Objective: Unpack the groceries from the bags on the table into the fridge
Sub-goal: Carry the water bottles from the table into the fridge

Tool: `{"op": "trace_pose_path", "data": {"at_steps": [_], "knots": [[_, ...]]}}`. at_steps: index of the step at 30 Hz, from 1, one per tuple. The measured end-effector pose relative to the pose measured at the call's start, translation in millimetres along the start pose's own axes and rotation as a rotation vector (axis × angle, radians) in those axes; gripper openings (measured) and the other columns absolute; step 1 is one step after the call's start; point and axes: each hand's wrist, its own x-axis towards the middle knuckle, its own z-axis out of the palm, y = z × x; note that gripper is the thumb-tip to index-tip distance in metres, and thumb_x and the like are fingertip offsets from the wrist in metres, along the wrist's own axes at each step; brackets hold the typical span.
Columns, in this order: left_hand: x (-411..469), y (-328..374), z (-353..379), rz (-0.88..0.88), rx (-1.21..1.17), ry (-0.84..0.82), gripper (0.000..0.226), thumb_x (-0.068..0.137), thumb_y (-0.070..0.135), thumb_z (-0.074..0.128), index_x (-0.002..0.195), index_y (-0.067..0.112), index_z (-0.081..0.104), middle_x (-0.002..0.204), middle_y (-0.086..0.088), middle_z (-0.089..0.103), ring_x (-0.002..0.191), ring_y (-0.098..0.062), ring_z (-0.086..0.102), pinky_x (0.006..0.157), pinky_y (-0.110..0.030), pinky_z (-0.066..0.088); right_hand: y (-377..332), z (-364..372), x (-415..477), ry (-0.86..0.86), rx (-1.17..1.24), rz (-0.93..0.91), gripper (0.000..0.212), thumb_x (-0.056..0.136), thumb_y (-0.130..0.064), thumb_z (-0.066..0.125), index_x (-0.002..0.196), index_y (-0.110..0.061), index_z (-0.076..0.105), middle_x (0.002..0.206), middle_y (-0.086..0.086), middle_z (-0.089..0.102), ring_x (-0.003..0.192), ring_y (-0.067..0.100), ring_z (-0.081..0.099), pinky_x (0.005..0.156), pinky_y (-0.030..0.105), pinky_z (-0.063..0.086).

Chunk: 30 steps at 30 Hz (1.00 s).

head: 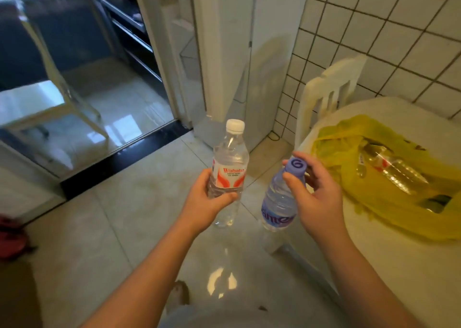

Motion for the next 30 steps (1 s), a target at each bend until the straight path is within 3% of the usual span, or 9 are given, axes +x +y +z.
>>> {"op": "trace_pose_path", "data": {"at_steps": [7, 17, 20, 22, 25, 30], "knots": [[2.1, -32.1, -160.5, 0.027, -0.029, 0.141, 0.044, 0.079, 0.009, 0.081, 0.112, 0.029, 0.059, 0.108, 0.007, 0.071, 0.098, -0.004, 0.069, 0.08, -0.019, 0.054, -36.2, 157.1, -0.4, -0.138, 0.056, -0.085, 0.037, 0.09, -0.025, 0.07, 0.124, -0.034, 0.06, 0.12, -0.003, 0.068, 0.114, 0.016, 0.063, 0.1, 0.048, 0.05], [6.4, -72.7, -371.2, 0.02, -0.055, 0.312, 0.046, 0.077, 0.011, 0.083, 0.111, 0.029, 0.058, 0.107, 0.004, 0.071, 0.098, -0.007, 0.069, 0.083, -0.024, 0.053, -99.8, 365.5, -6.8, -0.28, 0.161, -0.097, 0.038, 0.093, -0.015, 0.067, 0.118, -0.042, 0.06, 0.116, -0.006, 0.07, 0.111, 0.015, 0.065, 0.098, 0.047, 0.052], [11.5, -75.1, -397.8, 0.023, -0.081, 0.358, 0.048, 0.072, 0.018, 0.082, 0.111, 0.032, 0.057, 0.105, 0.01, 0.07, 0.095, -0.001, 0.068, 0.074, -0.013, 0.053, -110.0, 397.6, 0.5, -0.311, 0.171, -0.099, 0.038, 0.092, -0.013, 0.068, 0.118, -0.04, 0.06, 0.118, -0.002, 0.07, 0.112, 0.016, 0.065, 0.098, 0.048, 0.052], [21.9, -80.2, -416.3, 0.024, -0.09, 0.374, 0.048, 0.077, 0.009, 0.083, 0.11, 0.033, 0.057, 0.104, 0.012, 0.069, 0.093, 0.003, 0.068, 0.071, -0.009, 0.051, -115.7, 421.9, 9.7, -0.332, 0.153, -0.094, 0.038, 0.092, -0.013, 0.068, 0.119, -0.039, 0.06, 0.118, -0.004, 0.07, 0.111, 0.014, 0.065, 0.098, 0.046, 0.053], [43.3, -85.1, -437.7, 0.011, -0.089, 0.374, 0.047, 0.081, 0.004, 0.078, 0.111, 0.033, 0.056, 0.106, 0.01, 0.069, 0.095, 0.001, 0.068, 0.071, -0.012, 0.053, -120.2, 451.3, 28.4, -0.365, 0.113, -0.081, 0.037, 0.093, -0.016, 0.067, 0.124, -0.036, 0.06, 0.12, -0.006, 0.068, 0.112, 0.012, 0.064, 0.098, 0.043, 0.053], [106.3, -80.8, -467.7, 0.006, -0.075, 0.373, 0.045, 0.079, 0.013, 0.082, 0.114, 0.028, 0.058, 0.107, 0.006, 0.07, 0.098, -0.006, 0.068, 0.078, -0.019, 0.053, -122.2, 497.6, 87.6, -0.361, 0.098, -0.077, 0.036, 0.093, -0.02, 0.067, 0.124, -0.036, 0.06, 0.119, -0.011, 0.068, 0.111, 0.01, 0.063, 0.098, 0.038, 0.054]]}}
